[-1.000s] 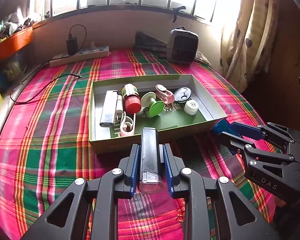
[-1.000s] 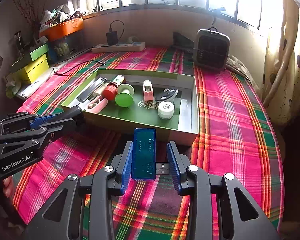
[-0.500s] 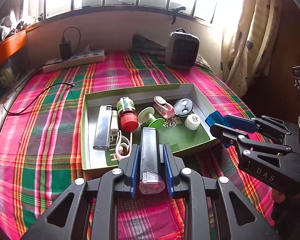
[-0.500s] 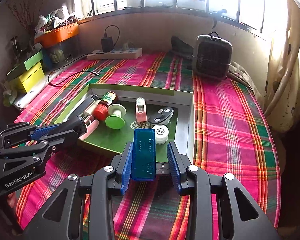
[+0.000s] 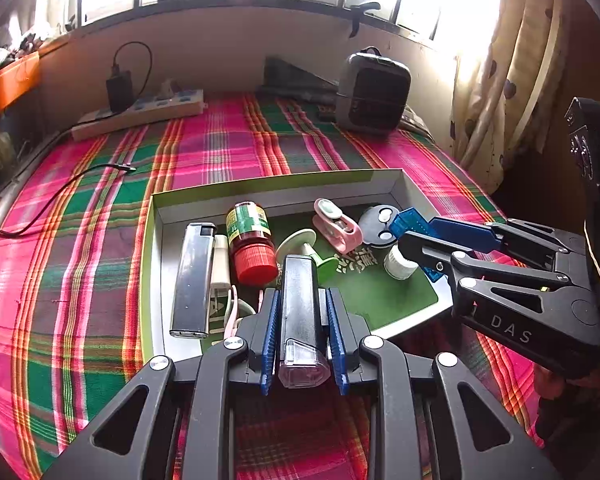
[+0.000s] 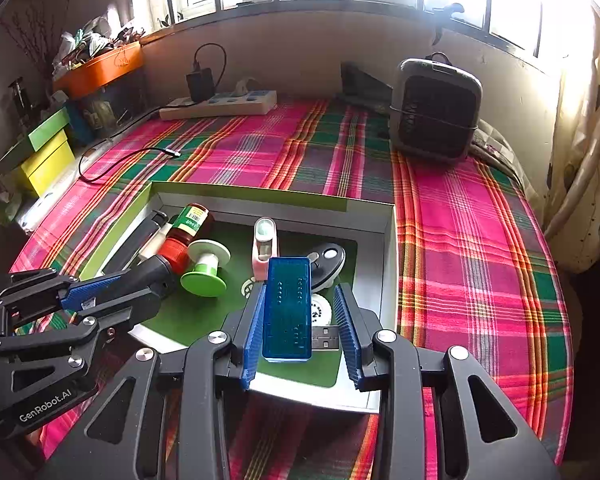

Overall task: Organize rigid objects
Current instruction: 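Lift and carry the USB stick and black box over the tray with both grippers, then lower USB stick and black box into the tray and open both grippers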

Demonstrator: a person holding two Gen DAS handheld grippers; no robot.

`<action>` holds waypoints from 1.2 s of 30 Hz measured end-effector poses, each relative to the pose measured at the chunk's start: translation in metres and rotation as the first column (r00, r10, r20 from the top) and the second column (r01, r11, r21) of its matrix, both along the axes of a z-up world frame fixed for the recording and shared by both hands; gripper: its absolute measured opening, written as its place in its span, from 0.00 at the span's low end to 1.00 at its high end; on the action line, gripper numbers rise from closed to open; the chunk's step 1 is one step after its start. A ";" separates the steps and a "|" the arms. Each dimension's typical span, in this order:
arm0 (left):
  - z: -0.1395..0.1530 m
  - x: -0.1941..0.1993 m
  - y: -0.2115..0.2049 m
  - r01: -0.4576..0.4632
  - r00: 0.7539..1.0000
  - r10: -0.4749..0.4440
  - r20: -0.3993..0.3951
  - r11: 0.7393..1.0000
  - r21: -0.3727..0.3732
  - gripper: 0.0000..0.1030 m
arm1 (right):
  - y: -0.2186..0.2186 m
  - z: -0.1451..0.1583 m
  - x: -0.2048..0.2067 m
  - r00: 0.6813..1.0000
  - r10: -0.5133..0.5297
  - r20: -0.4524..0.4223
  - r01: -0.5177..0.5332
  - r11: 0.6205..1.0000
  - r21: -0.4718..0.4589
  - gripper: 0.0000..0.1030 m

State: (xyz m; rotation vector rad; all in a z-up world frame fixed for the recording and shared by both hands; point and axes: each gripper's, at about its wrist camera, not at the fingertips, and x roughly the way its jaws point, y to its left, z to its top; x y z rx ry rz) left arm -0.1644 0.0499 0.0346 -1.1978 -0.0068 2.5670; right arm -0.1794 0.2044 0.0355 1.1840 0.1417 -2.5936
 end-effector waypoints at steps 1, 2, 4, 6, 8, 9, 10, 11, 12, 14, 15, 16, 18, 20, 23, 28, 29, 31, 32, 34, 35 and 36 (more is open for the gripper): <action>-0.001 -0.001 0.000 0.001 1.000 -0.001 0.002 1.000 0.000 0.22 | -0.001 -0.001 -0.003 1.000 0.001 0.004 -0.001 1.000 0.000 0.35; -0.002 -0.003 0.001 0.000 1.000 0.000 0.004 1.000 -0.001 0.22 | -0.001 -0.002 -0.006 1.000 0.002 0.008 -0.002 1.000 0.000 0.35; -0.003 -0.006 0.001 -0.003 1.000 0.003 0.007 1.000 0.000 0.22 | -0.002 -0.004 -0.011 1.000 0.004 0.012 -0.004 1.000 0.003 0.35; -0.005 -0.008 0.002 -0.005 1.000 0.005 0.011 1.000 -0.002 0.22 | -0.003 -0.006 -0.016 1.000 0.007 0.017 -0.007 1.000 0.006 0.35; -0.007 -0.009 0.003 -0.004 1.000 0.004 0.016 1.000 -0.002 0.22 | -0.004 -0.008 -0.020 1.000 0.010 0.022 -0.010 1.000 0.007 0.35; -0.008 -0.010 0.003 -0.005 1.000 0.006 0.018 1.000 -0.003 0.22 | -0.004 -0.009 -0.021 1.000 0.010 0.024 -0.010 1.000 0.008 0.35; -0.008 -0.011 0.003 -0.006 1.000 0.006 0.015 1.000 -0.002 0.22 | -0.005 -0.010 -0.023 1.000 0.012 0.025 -0.013 1.000 0.009 0.35; -0.009 -0.011 0.003 -0.007 1.000 0.007 0.014 1.000 -0.003 0.22 | -0.005 -0.011 -0.024 1.000 0.013 0.026 -0.013 1.000 0.009 0.35; -0.009 -0.012 0.002 -0.009 1.000 0.009 0.015 1.000 -0.003 0.22 | -0.006 -0.012 -0.025 1.000 0.013 0.022 -0.013 1.000 0.013 0.35; -0.010 -0.013 0.003 -0.011 1.000 0.011 0.016 1.000 -0.004 0.22 | -0.007 -0.012 -0.026 1.000 0.013 0.017 -0.013 1.000 0.019 0.35; -0.010 -0.013 0.003 -0.010 1.000 0.010 0.017 1.000 -0.005 0.22 | -0.007 -0.012 -0.026 1.000 0.012 0.016 -0.012 1.000 0.019 0.35; -0.011 -0.014 0.003 -0.010 1.000 0.010 0.022 1.000 -0.006 0.22 | -0.007 -0.012 -0.027 1.000 0.012 0.014 -0.012 1.000 0.019 0.35; -0.013 -0.016 0.003 -0.010 0.999 0.010 0.031 1.000 -0.005 0.22 | -0.008 -0.012 -0.028 1.000 0.011 0.012 -0.012 1.000 0.019 0.35; -0.015 -0.016 0.004 -0.006 0.999 0.006 0.033 1.000 -0.006 0.22 | -0.009 -0.013 -0.028 1.000 0.013 0.009 -0.014 1.000 0.024 0.35; -0.016 -0.017 0.004 -0.007 0.999 0.008 0.033 1.000 -0.006 0.22 | -0.010 -0.013 -0.029 1.000 0.014 0.006 -0.014 1.000 0.028 0.35; -0.017 -0.017 0.004 -0.010 0.999 0.010 0.037 1.000 0.000 0.22 | -0.010 -0.017 -0.030 1.000 0.013 0.015 -0.014 1.000 0.023 0.35; -0.017 -0.017 0.004 -0.009 0.999 0.009 0.037 1.000 -0.002 0.22 | -0.010 -0.017 -0.030 1.000 0.015 0.013 -0.015 1.000 0.024 0.35; -0.017 -0.017 0.004 -0.010 0.999 0.010 0.038 1.000 0.001 0.22 | -0.010 -0.017 -0.031 1.000 0.015 0.012 -0.015 1.000 0.023 0.35; -0.017 -0.017 0.004 -0.009 0.999 0.008 0.040 1.000 0.003 0.22 | -0.010 -0.017 -0.030 1.000 0.015 0.012 -0.015 1.000 0.024 0.35; -0.018 -0.018 0.004 -0.009 0.999 0.009 0.042 1.000 0.003 0.22 | -0.010 -0.017 -0.031 1.000 0.015 0.012 -0.015 1.000 0.021 0.35; -0.018 -0.018 0.004 -0.009 0.999 0.009 0.043 1.000 0.003 0.22 | -0.010 -0.018 -0.031 1.000 0.016 0.011 -0.016 1.000 0.021 0.35; -0.018 -0.018 0.005 -0.009 0.999 0.009 0.042 1.000 0.002 0.22 | -0.010 -0.018 -0.031 1.000 0.016 0.011 -0.016 1.000 0.020 0.35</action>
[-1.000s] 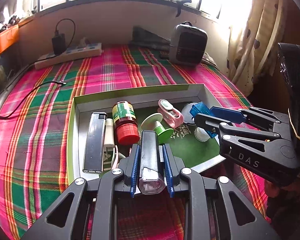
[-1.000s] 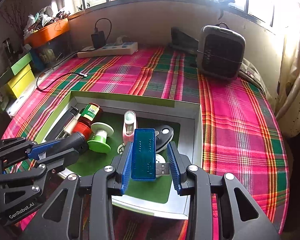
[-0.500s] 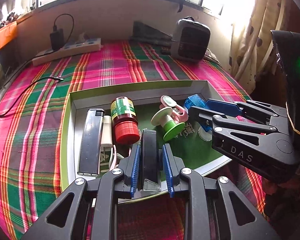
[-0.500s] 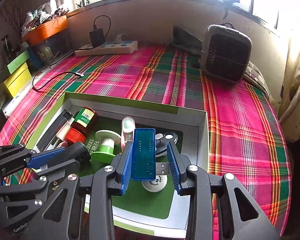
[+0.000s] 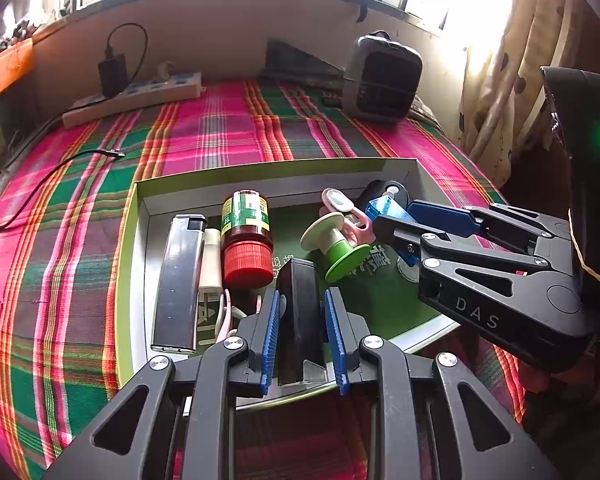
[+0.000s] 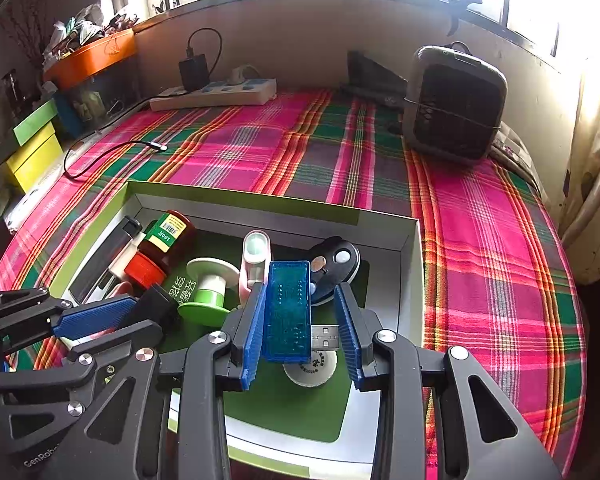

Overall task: Organize rigid objects
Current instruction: 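Lower USB stick and black box into the tray and open both grippers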

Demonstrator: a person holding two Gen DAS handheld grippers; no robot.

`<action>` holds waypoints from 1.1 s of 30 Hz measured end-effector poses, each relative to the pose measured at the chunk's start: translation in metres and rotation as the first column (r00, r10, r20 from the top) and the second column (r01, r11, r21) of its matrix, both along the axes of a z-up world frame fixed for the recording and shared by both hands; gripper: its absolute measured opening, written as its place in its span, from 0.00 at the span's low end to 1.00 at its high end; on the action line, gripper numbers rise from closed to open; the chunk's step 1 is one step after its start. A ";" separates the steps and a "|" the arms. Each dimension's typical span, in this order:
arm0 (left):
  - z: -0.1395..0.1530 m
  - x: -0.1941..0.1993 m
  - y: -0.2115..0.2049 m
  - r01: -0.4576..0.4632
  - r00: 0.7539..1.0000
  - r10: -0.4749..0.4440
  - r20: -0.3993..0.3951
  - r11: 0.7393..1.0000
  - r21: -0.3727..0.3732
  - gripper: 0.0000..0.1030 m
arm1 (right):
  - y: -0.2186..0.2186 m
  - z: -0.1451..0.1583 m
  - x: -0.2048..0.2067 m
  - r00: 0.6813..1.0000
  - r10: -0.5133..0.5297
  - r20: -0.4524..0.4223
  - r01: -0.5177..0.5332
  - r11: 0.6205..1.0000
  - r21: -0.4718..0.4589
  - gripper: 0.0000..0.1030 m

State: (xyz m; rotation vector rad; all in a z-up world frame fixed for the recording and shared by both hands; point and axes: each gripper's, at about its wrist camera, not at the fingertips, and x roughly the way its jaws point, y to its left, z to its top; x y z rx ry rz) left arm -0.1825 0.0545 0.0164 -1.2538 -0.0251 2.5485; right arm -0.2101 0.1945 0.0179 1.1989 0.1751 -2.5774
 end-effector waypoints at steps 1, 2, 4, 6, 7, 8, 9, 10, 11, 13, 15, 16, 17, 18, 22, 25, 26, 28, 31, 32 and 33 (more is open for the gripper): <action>0.000 0.000 0.000 -0.001 1.000 0.001 0.000 1.000 0.000 0.22 | 0.000 0.000 0.000 1.000 0.001 0.000 -0.001 1.000 -0.001 0.35; 0.000 0.000 0.000 -0.002 1.000 0.002 0.001 1.000 0.001 0.22 | -0.001 0.000 0.000 1.000 0.001 -0.002 -0.001 1.000 0.001 0.35; 0.000 0.000 0.000 -0.002 1.000 0.002 0.002 1.000 0.001 0.22 | -0.001 0.000 0.001 1.000 0.004 -0.003 -0.004 1.000 -0.001 0.35; 0.000 -0.001 0.000 -0.001 1.000 0.001 0.003 1.000 -0.001 0.23 | -0.002 0.000 0.001 1.000 0.012 -0.001 -0.012 1.000 -0.002 0.35; 0.000 -0.001 0.000 -0.003 1.000 0.003 0.004 1.000 -0.003 0.24 | -0.003 0.000 0.001 1.000 0.014 -0.001 -0.014 1.000 -0.002 0.35; 0.000 -0.001 0.000 -0.007 1.000 0.007 0.004 1.000 -0.005 0.26 | -0.004 0.000 0.002 1.000 0.016 -0.002 -0.016 1.000 0.000 0.35; 0.000 -0.001 -0.001 -0.009 1.000 0.009 0.006 1.000 -0.004 0.26 | -0.004 0.000 0.002 1.000 0.015 -0.005 -0.015 1.000 0.001 0.35; 0.000 -0.001 -0.001 -0.008 1.000 0.008 0.007 1.000 -0.001 0.26 | -0.004 0.000 0.002 1.000 0.014 -0.005 -0.014 1.000 0.000 0.35; 0.000 -0.001 -0.001 -0.008 1.000 0.008 0.008 1.000 0.001 0.26 | -0.004 0.000 0.002 1.000 0.015 -0.006 -0.015 1.000 0.000 0.35; 0.000 -0.001 -0.001 -0.005 1.000 0.005 0.008 1.000 0.001 0.30 | -0.004 0.000 0.003 1.000 0.013 -0.007 -0.013 1.000 -0.001 0.35; 0.000 0.000 0.000 -0.005 1.000 0.005 0.007 1.000 -0.003 0.32 | -0.004 0.000 0.003 1.000 0.013 -0.007 -0.013 1.000 -0.003 0.35; 0.000 0.000 -0.001 -0.004 1.000 0.004 0.007 1.000 -0.002 0.32 | -0.003 0.000 0.003 1.000 0.011 -0.007 -0.012 1.000 -0.004 0.35; 0.000 0.000 -0.001 -0.007 1.000 0.007 0.008 1.000 0.000 0.32 | -0.003 0.000 0.003 1.000 0.011 -0.007 -0.011 1.000 -0.005 0.35; 0.000 0.000 -0.001 -0.008 1.000 0.008 0.008 1.000 0.002 0.32 | -0.003 -0.001 0.003 1.000 0.011 -0.008 -0.011 1.000 -0.005 0.35; 0.000 0.000 -0.002 -0.010 1.000 0.010 0.008 1.000 -0.002 0.32 | -0.004 0.000 0.003 1.000 0.010 -0.011 -0.010 1.000 -0.008 0.35; 0.001 0.000 -0.002 -0.009 1.000 0.009 0.006 1.000 -0.002 0.34 | -0.004 0.001 0.004 1.000 0.010 -0.016 -0.011 1.000 -0.014 0.36; 0.001 0.001 -0.002 -0.010 1.000 0.010 0.006 1.000 -0.002 0.35 | -0.004 0.001 0.005 1.000 0.009 -0.018 -0.009 1.000 -0.013 0.36; 0.001 0.000 -0.002 -0.008 1.000 0.008 0.006 1.000 -0.002 0.36 | -0.003 0.002 0.006 1.000 0.006 -0.021 -0.006 1.000 -0.014 0.36; 0.001 0.001 -0.002 -0.013 1.000 0.013 0.005 1.000 -0.001 0.37 | -0.002 0.003 0.007 1.000 0.002 -0.024 -0.002 1.000 -0.021 0.36; 0.001 0.002 -0.003 -0.014 1.000 0.014 0.003 1.000 -0.003 0.37 | -0.003 0.003 0.008 1.000 0.002 -0.025 -0.002 1.000 -0.022 0.37; 0.002 0.003 -0.003 -0.018 1.000 0.018 0.001 1.000 -0.004 0.37 | -0.002 0.003 0.009 1.000 0.003 -0.026 -0.003 1.000 -0.024 0.37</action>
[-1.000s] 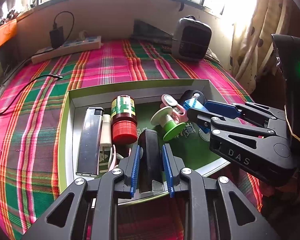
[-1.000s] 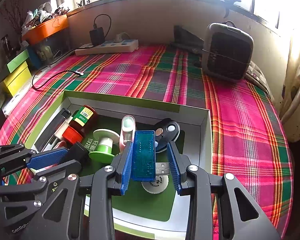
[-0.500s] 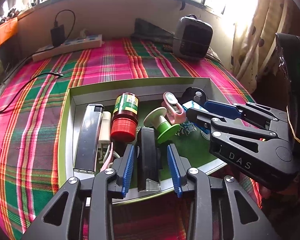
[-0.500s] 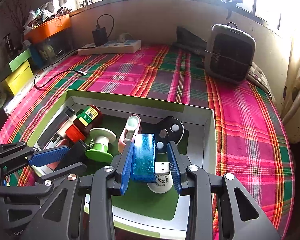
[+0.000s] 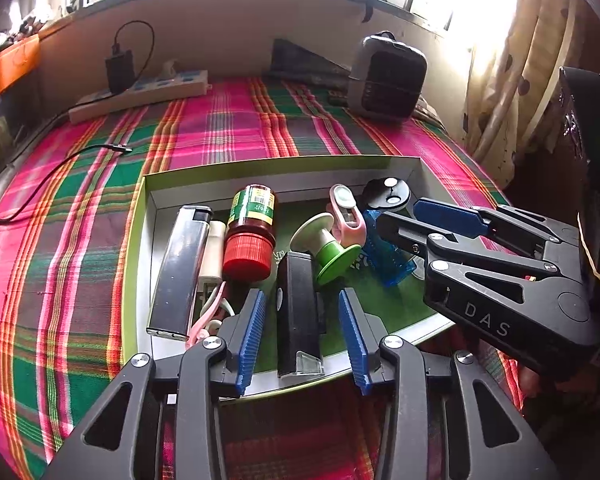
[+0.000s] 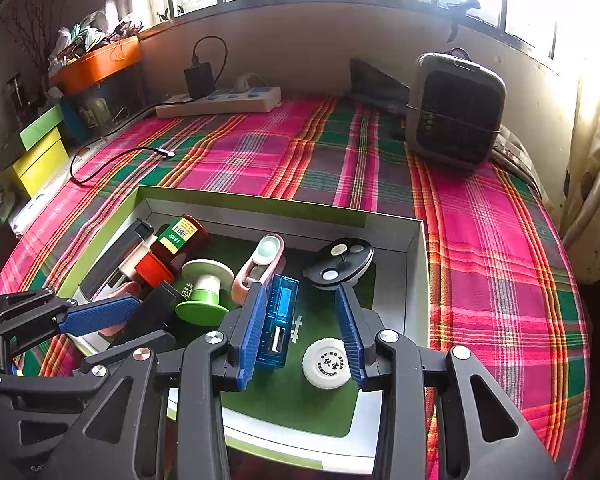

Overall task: Organize rigid objects
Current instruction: 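Lower USB stick and black box into the tray and open both grippers, then withdraw both open grippers from the tray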

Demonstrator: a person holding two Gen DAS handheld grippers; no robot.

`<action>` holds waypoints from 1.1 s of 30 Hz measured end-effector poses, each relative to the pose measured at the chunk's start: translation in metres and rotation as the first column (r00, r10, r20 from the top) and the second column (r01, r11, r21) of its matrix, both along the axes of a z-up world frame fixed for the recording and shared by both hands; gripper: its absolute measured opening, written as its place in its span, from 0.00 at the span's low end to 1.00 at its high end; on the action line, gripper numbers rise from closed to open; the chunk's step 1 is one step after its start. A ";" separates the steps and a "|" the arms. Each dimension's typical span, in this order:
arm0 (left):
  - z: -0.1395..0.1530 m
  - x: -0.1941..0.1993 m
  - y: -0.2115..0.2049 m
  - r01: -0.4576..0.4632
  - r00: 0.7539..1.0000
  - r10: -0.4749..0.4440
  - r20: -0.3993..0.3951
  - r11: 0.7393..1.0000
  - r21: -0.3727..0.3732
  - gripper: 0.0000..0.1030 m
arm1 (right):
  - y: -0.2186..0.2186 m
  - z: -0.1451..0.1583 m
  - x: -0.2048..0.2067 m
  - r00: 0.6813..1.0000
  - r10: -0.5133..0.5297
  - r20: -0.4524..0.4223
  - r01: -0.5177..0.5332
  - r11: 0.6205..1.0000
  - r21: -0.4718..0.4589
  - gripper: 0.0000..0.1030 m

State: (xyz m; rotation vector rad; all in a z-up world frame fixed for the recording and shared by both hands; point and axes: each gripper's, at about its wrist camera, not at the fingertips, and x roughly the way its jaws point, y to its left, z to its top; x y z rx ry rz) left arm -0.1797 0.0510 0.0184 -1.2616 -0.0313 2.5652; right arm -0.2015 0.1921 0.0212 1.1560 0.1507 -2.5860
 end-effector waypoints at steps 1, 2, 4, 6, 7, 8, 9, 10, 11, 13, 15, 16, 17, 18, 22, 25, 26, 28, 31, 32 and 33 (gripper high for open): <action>0.002 0.002 0.000 -0.005 1.000 0.005 -0.010 1.000 -0.007 0.37 | 0.000 0.000 0.001 1.000 -0.002 -0.002 0.002 1.000 -0.001 0.38; 0.004 0.004 0.000 -0.006 1.000 0.005 -0.023 1.000 -0.016 0.38 | 0.000 0.001 0.002 1.000 -0.003 -0.005 0.003 1.000 -0.003 0.39; 0.006 0.006 0.001 -0.005 1.000 0.004 -0.029 1.000 -0.024 0.40 | 0.001 0.003 0.005 1.000 -0.004 -0.009 0.004 1.000 -0.012 0.40; 0.007 0.008 -0.001 -0.004 1.000 0.004 -0.024 1.000 -0.011 0.40 | 0.001 0.006 0.008 1.000 -0.008 -0.015 0.008 1.000 -0.017 0.40; 0.008 0.010 -0.001 -0.009 1.000 0.009 -0.023 1.000 -0.012 0.40 | 0.002 0.007 0.010 1.000 -0.010 -0.019 0.009 1.000 -0.021 0.40; 0.008 0.012 -0.002 -0.014 1.000 0.014 -0.024 1.000 -0.015 0.40 | 0.002 0.009 0.013 1.000 -0.012 -0.023 0.012 1.000 -0.024 0.40; 0.009 0.015 -0.002 -0.016 1.000 0.015 -0.026 1.000 -0.015 0.40 | 0.003 0.010 0.015 1.000 -0.015 -0.026 0.014 1.000 -0.026 0.40; 0.011 0.017 -0.003 -0.021 0.999 0.021 -0.029 1.000 -0.017 0.40 | 0.003 0.012 0.018 0.999 -0.018 -0.030 0.017 0.999 -0.027 0.40; 0.013 0.021 -0.004 -0.030 0.999 0.028 -0.042 0.999 -0.033 0.40 | 0.004 0.013 0.020 0.999 -0.023 -0.033 0.022 0.999 -0.026 0.40; 0.018 0.030 -0.003 -0.034 0.996 0.029 -0.079 0.998 -0.061 0.40 | 0.006 0.017 0.027 0.999 -0.030 -0.045 0.029 0.999 -0.025 0.40; 0.021 0.035 -0.006 -0.044 0.996 0.040 -0.076 0.998 -0.042 0.40 | 0.007 0.020 0.035 0.998 -0.034 -0.055 0.032 0.999 -0.033 0.40; 0.023 0.039 -0.008 -0.049 0.996 0.046 -0.076 0.998 -0.035 0.40 | 0.008 0.022 0.039 0.998 -0.040 -0.057 0.038 0.999 -0.035 0.40; 0.023 0.041 -0.009 -0.055 0.996 0.052 -0.079 0.998 -0.035 0.40 | 0.009 0.023 0.042 0.997 -0.047 -0.057 0.045 0.998 -0.037 0.40; 0.024 0.044 -0.009 -0.062 0.995 0.058 -0.083 0.997 -0.042 0.40 | 0.010 0.024 0.046 0.997 -0.053 -0.057 0.051 0.998 -0.037 0.40; 0.023 0.058 -0.011 -0.074 0.994 0.070 -0.086 0.996 -0.045 0.41 | 0.011 0.024 0.063 0.996 -0.062 -0.065 0.061 0.998 -0.020 0.40; 0.021 0.068 -0.013 -0.100 0.991 0.094 -0.095 0.993 -0.062 0.41 | 0.012 0.023 0.077 0.995 -0.071 -0.064 0.070 0.997 -0.022 0.41; 0.020 0.072 -0.014 -0.106 0.990 0.098 -0.101 0.992 -0.068 0.41 | 0.013 0.022 0.082 0.995 -0.072 -0.063 0.070 0.997 -0.026 0.41; 0.016 0.078 -0.017 -0.121 0.990 0.116 -0.085 0.991 -0.060 0.41 | 0.013 0.018 0.091 0.996 -0.076 -0.054 0.075 0.997 -0.026 0.43; 0.009 0.085 -0.020 -0.144 0.988 0.139 -0.070 0.986 -0.080 0.41 | 0.013 0.010 0.101 0.996 -0.083 -0.034 0.082 0.996 -0.024 0.46; 0.008 0.087 -0.021 -0.146 0.987 0.140 -0.074 0.985 -0.093 0.41 | 0.014 0.008 0.104 0.996 -0.085 -0.029 0.084 0.996 -0.030 0.47; 0.006 0.088 -0.021 -0.144 0.988 0.137 -0.070 0.985 -0.093 0.41 | 0.015 0.005 0.106 0.995 -0.093 -0.022 0.093 0.995 -0.031 0.47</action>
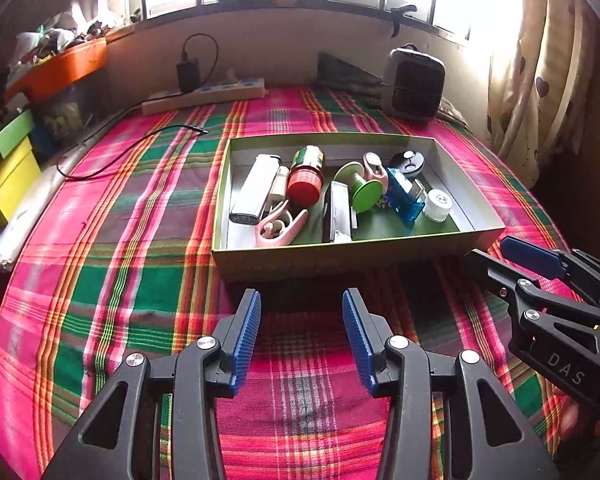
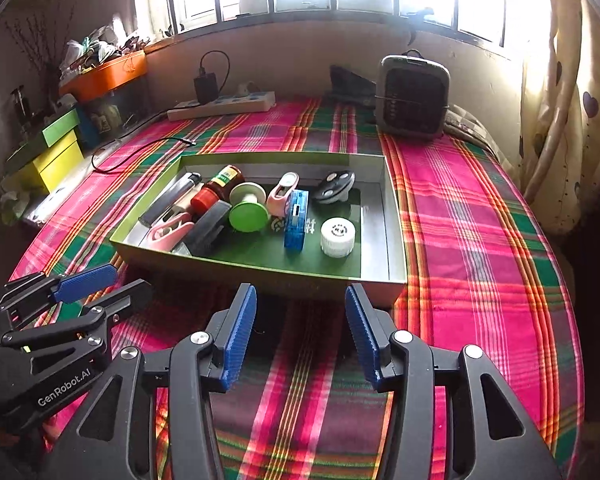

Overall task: Organize rigid objects
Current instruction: 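Withdraw both open grippers from the tray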

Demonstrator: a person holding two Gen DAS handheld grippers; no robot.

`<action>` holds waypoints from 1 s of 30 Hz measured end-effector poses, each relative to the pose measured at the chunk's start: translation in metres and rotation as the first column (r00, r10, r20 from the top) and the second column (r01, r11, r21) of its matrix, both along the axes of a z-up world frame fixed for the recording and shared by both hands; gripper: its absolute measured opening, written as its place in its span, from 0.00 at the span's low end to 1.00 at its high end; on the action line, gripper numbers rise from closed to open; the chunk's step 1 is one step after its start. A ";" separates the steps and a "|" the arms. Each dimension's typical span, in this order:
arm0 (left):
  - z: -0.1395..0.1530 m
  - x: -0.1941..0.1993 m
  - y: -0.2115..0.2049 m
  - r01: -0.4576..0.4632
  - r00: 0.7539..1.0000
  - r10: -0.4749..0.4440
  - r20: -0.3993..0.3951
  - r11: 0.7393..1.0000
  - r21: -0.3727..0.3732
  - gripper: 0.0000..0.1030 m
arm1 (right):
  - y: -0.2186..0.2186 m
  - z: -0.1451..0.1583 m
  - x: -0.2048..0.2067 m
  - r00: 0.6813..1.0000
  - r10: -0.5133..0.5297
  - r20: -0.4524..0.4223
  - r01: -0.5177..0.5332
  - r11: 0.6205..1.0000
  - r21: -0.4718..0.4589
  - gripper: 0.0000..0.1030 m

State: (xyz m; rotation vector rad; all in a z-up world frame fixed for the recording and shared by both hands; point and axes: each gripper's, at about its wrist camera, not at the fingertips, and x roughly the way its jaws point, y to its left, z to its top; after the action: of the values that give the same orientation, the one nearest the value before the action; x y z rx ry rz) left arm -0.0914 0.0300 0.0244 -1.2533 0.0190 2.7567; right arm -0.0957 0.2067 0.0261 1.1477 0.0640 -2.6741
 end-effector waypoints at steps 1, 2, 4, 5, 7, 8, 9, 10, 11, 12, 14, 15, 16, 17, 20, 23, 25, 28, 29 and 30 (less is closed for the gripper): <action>-0.002 0.001 -0.001 -0.001 1.000 0.001 0.008 1.000 0.006 0.41 | 0.001 -0.003 0.002 1.000 -0.009 0.007 0.009 1.000 0.000 0.47; -0.004 0.003 -0.002 -0.001 1.000 0.000 0.014 1.000 0.011 0.41 | 0.002 -0.007 0.003 1.000 -0.017 0.017 0.017 1.000 0.002 0.47; -0.007 0.005 -0.002 -0.009 1.000 0.009 0.021 1.000 0.009 0.41 | 0.004 -0.014 0.004 0.999 -0.027 0.046 0.027 1.000 0.003 0.47; -0.009 0.006 -0.001 -0.005 1.000 0.005 0.024 1.000 0.007 0.41 | 0.005 -0.017 0.004 0.998 -0.030 0.054 0.029 1.000 0.003 0.47; -0.013 0.008 0.001 -0.006 0.999 0.006 0.032 1.000 0.005 0.41 | 0.006 -0.020 0.006 0.998 -0.033 0.062 0.033 0.999 0.007 0.47; -0.015 0.008 0.002 -0.005 0.999 0.004 0.038 1.000 0.002 0.41 | 0.006 -0.022 0.007 0.997 -0.036 0.065 0.035 0.999 0.011 0.47; -0.016 0.009 0.003 -0.006 0.999 0.005 0.041 1.000 0.007 0.41 | 0.007 -0.023 0.007 0.997 -0.040 0.067 0.039 0.999 0.015 0.47; -0.018 0.010 0.004 -0.009 0.999 0.008 0.044 1.000 0.010 0.41 | 0.008 -0.024 0.007 0.996 -0.046 0.071 0.045 0.999 0.019 0.47; -0.019 0.010 0.005 -0.007 0.999 0.007 0.048 1.000 0.011 0.41 | 0.009 -0.024 0.008 0.996 -0.052 0.072 0.050 0.999 0.022 0.47; -0.020 0.010 0.006 -0.007 0.999 0.007 0.048 1.000 0.011 0.41 | 0.010 -0.025 0.008 0.996 -0.054 0.074 0.053 0.998 0.023 0.47; -0.022 0.011 0.009 -0.010 0.999 0.010 0.049 1.000 0.001 0.41 | 0.012 -0.028 0.009 0.995 -0.065 0.082 0.062 0.998 0.030 0.47; -0.023 0.011 0.010 -0.011 0.999 0.011 0.042 1.000 -0.007 0.41 | 0.013 -0.030 0.009 0.994 -0.069 0.086 0.066 0.997 0.032 0.47; -0.023 0.011 0.010 -0.015 0.999 0.015 0.039 1.000 -0.010 0.41 | 0.014 -0.031 0.010 0.993 -0.071 0.091 0.069 0.997 0.032 0.47; -0.023 0.011 0.011 -0.017 0.999 0.017 0.036 1.000 -0.012 0.41 | 0.014 -0.031 0.011 0.994 -0.073 0.083 0.070 0.997 0.033 0.47; -0.024 0.013 0.012 -0.022 0.999 0.022 0.031 1.000 -0.017 0.41 | 0.014 -0.031 0.012 0.994 -0.078 0.083 0.074 0.996 0.041 0.47; -0.024 0.013 0.013 -0.021 0.999 0.022 0.031 0.999 -0.024 0.42 | 0.012 -0.031 0.012 0.993 -0.082 0.081 0.077 0.995 0.058 0.47; -0.024 0.013 0.012 -0.022 0.999 0.023 0.032 1.000 -0.012 0.44 | 0.011 -0.032 0.013 0.993 -0.083 0.080 0.078 0.995 0.066 0.47; -0.024 0.013 0.009 -0.024 0.999 0.023 0.032 1.000 0.015 0.44 | 0.012 -0.032 0.013 0.993 -0.085 0.080 0.080 0.995 0.063 0.48; -0.024 0.013 0.008 -0.025 0.999 0.024 0.032 0.999 0.022 0.45 | 0.012 -0.032 0.013 0.993 -0.087 0.081 0.082 0.995 0.064 0.48; -0.024 0.013 0.009 -0.025 0.999 0.025 0.032 0.999 0.026 0.45 | 0.011 -0.032 0.013 0.993 -0.089 0.080 0.083 0.994 0.070 0.48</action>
State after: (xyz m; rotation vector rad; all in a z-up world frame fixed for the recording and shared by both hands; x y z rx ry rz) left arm -0.0788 0.0385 0.0003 -1.2998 -0.0357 2.7480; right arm -0.0830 0.2175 -0.0057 1.3092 0.0919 -2.7139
